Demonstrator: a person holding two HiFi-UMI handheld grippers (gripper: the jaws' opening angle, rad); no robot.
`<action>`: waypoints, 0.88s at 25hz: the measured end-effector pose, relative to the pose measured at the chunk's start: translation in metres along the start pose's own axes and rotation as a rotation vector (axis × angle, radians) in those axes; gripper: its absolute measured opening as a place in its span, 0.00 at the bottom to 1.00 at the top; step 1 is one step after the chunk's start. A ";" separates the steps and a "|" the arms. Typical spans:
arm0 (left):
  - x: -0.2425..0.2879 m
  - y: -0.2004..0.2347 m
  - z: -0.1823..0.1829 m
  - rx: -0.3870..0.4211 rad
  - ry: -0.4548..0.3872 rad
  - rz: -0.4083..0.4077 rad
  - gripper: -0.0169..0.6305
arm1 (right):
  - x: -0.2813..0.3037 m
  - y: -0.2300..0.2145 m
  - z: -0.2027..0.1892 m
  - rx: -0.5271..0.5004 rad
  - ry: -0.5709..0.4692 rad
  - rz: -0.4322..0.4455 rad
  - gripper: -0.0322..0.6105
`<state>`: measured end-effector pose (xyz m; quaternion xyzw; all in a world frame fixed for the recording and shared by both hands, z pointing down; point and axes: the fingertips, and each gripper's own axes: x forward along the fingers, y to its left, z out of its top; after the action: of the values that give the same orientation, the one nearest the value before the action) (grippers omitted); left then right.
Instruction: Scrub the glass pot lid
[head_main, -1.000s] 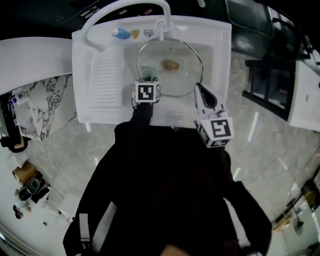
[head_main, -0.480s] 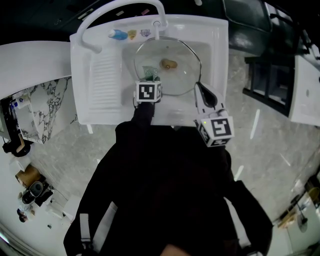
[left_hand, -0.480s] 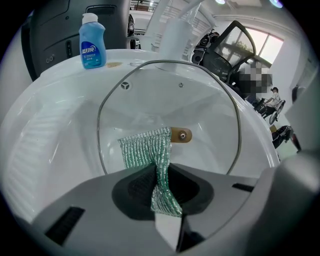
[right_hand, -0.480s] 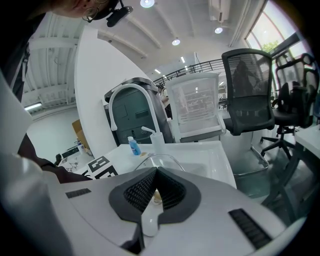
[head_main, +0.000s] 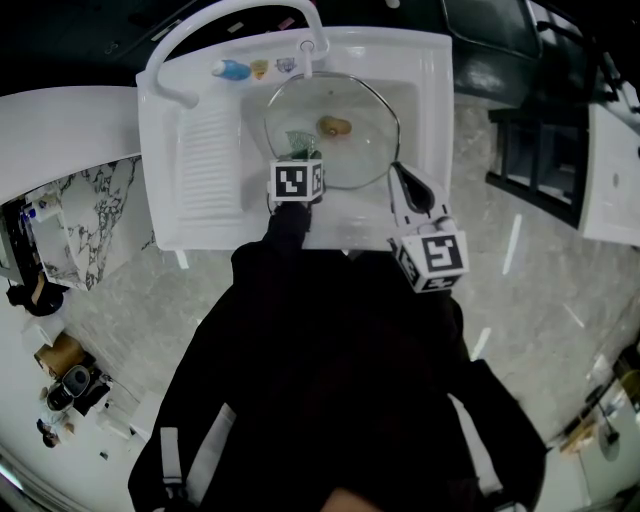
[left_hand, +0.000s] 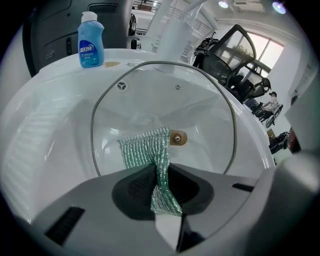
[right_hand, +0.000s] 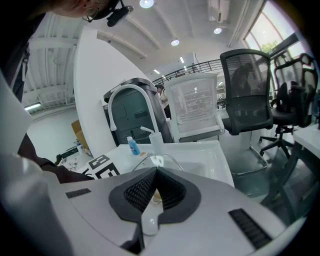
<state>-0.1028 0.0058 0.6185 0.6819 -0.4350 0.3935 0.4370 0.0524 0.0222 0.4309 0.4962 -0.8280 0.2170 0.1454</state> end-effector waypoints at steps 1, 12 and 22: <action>0.000 -0.001 0.001 0.001 0.000 -0.002 0.13 | 0.000 0.000 0.000 0.000 0.000 0.000 0.05; 0.004 -0.015 0.004 0.013 0.001 -0.026 0.12 | -0.001 -0.005 -0.002 0.007 0.000 -0.005 0.05; 0.007 -0.025 0.004 0.035 0.009 -0.040 0.12 | -0.005 -0.010 -0.005 0.021 -0.001 -0.017 0.05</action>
<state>-0.0768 0.0063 0.6175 0.6962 -0.4122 0.3952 0.4350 0.0638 0.0250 0.4353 0.5048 -0.8216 0.2241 0.1414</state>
